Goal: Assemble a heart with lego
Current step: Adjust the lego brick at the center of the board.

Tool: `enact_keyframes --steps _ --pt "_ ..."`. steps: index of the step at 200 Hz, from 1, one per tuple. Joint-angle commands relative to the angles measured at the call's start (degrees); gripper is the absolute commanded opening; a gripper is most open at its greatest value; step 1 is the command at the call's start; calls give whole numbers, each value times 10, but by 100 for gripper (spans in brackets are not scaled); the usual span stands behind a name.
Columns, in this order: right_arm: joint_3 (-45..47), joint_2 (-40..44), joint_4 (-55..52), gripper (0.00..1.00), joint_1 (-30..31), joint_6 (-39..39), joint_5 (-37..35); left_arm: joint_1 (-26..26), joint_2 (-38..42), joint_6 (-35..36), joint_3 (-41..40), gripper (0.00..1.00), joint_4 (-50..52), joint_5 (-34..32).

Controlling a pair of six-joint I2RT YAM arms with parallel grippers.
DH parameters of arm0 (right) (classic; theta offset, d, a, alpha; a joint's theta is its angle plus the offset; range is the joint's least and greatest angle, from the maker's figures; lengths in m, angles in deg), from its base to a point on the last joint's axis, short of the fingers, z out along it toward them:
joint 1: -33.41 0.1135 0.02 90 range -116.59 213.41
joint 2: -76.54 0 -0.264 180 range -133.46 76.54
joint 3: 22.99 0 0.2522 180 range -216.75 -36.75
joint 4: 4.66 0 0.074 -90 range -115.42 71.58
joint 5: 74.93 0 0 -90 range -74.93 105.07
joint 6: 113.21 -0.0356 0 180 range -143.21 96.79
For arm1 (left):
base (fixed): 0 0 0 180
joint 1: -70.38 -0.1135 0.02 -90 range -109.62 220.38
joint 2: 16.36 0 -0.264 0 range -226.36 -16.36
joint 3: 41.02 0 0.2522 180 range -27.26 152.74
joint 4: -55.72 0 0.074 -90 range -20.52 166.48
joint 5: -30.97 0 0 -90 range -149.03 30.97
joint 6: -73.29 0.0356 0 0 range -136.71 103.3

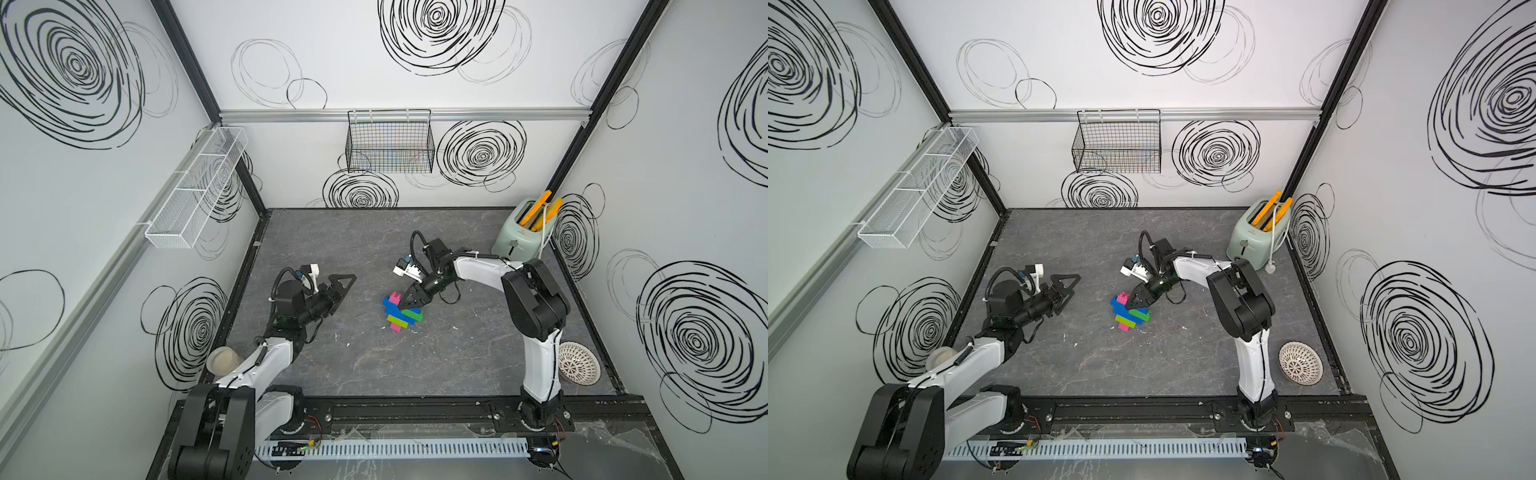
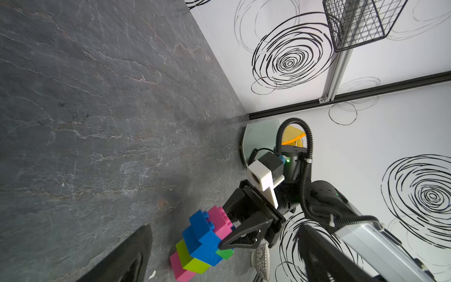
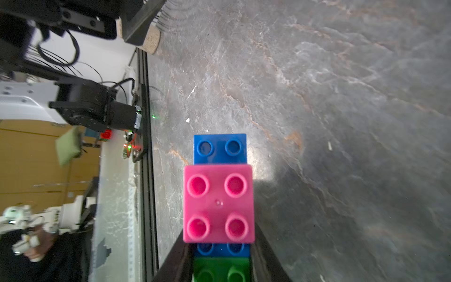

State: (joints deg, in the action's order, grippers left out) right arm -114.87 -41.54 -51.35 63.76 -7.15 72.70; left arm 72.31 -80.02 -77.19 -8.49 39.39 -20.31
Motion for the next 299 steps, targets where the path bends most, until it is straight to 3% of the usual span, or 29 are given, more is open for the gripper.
enact_keyframes --steps 1,47,120,162,194,214,234,251,255,280,299 --pt "-10 -25 -2 36 -12 -1 96 -8 0 14 7 97 -10 15" --pt "-13 -63 44 40 -22 -37 145 -17 3 24 13 97 8 22" --pt "-27 -90 61 53 -32 -48 149 -21 14 36 22 97 41 15" --pt "-24 -88 97 60 -35 -79 90 -23 7 70 57 97 105 -3" --pt "-11 -81 137 66 -33 -108 2 -34 -1 116 102 97 191 -40" --pt "11 -53 172 69 -28 -119 -99 -45 -13 153 141 97 261 -98" --pt "39 -12 203 76 -29 -119 -153 -56 -38 192 181 97 330 -208" --pt "54 20 206 90 -28 -114 -192 -60 -64 224 200 97 357 -321" --pt "59 28 207 100 -29 -114 -199 -61 -68 229 202 97 358 -341" --pt "80 73 214 99 -38 -125 -223 -48 -62 263 190 97 334 -493" --pt "89 101 202 99 -38 -131 -263 -21 -20 317 137 97 251 -621"
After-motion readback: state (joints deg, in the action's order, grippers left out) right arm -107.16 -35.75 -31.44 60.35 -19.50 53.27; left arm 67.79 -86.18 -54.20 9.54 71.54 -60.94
